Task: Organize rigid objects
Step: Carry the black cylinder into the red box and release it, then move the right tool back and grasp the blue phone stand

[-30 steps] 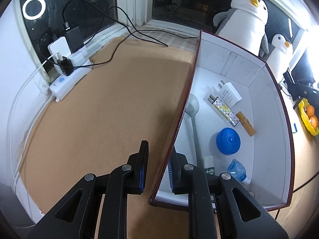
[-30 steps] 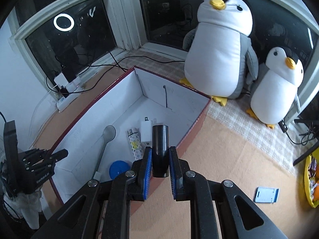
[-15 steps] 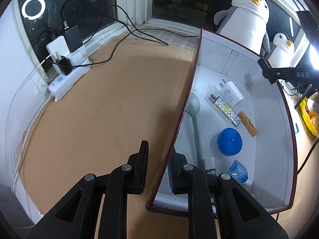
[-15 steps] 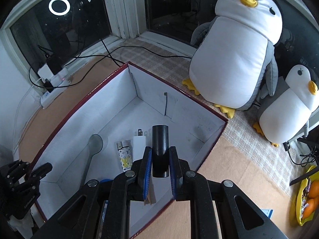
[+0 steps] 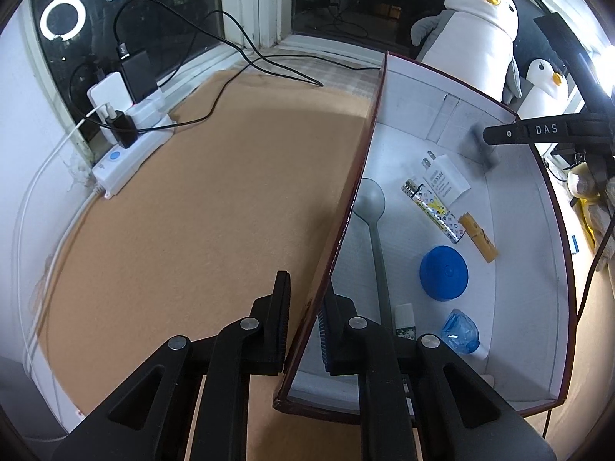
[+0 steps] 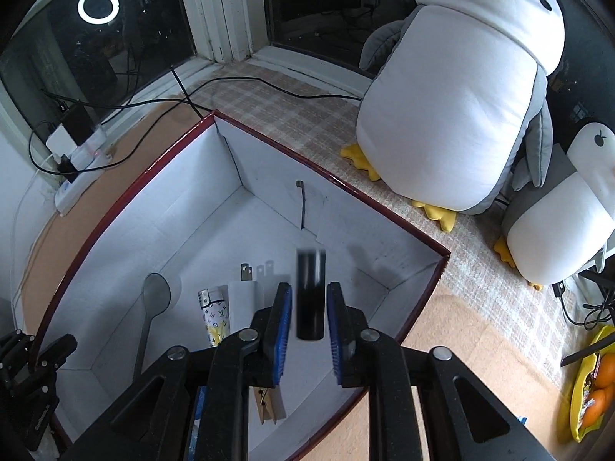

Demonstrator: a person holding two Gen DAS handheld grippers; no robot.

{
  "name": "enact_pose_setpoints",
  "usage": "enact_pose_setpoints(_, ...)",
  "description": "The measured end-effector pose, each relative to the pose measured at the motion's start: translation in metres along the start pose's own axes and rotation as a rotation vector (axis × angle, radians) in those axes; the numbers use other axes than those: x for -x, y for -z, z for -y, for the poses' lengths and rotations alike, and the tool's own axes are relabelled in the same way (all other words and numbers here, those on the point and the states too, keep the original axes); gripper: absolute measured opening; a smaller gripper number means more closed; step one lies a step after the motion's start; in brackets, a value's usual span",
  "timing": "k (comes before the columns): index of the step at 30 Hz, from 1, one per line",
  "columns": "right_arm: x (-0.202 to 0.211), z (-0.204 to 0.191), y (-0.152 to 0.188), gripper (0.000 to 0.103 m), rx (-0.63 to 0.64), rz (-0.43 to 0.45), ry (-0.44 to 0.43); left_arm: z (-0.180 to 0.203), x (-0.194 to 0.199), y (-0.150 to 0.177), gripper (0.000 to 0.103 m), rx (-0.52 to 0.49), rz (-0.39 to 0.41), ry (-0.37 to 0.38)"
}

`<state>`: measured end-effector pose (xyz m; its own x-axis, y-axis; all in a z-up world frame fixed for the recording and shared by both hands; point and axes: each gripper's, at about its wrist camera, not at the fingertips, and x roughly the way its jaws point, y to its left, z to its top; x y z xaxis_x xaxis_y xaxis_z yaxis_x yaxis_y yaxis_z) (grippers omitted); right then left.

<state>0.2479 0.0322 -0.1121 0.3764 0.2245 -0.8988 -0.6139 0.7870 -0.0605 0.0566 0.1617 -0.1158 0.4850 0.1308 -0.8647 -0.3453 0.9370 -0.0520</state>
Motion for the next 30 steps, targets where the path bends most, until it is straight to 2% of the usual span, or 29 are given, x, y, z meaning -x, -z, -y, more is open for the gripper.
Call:
enact_pose_setpoints(1,0.000,0.000,0.000,0.023,0.001,0.002,-0.001,0.000,0.000,0.000,0.012,0.000,0.001,-0.001)
enact_pose_setpoints(3,0.002,-0.001,0.000,0.035,0.005,0.008,0.000,0.001,0.000,0.001,0.012,-0.002,0.001,-0.003)
enact_pose_setpoints(15,0.033,0.011,0.016,0.037,-0.065,0.073,-0.046,0.000,0.001,0.001,0.012,-0.004,0.002,-0.004)
enact_pose_setpoints(27,0.094,0.074,0.083,0.038,-0.253,0.191,-0.098,0.001,0.001,0.001,0.012,-0.014,0.004,-0.012)
enact_pose_setpoints(30,0.106,0.092,0.102,0.041,-0.300,0.205,-0.088,0.002,0.002,0.001,0.012,-0.015,0.005,-0.016)
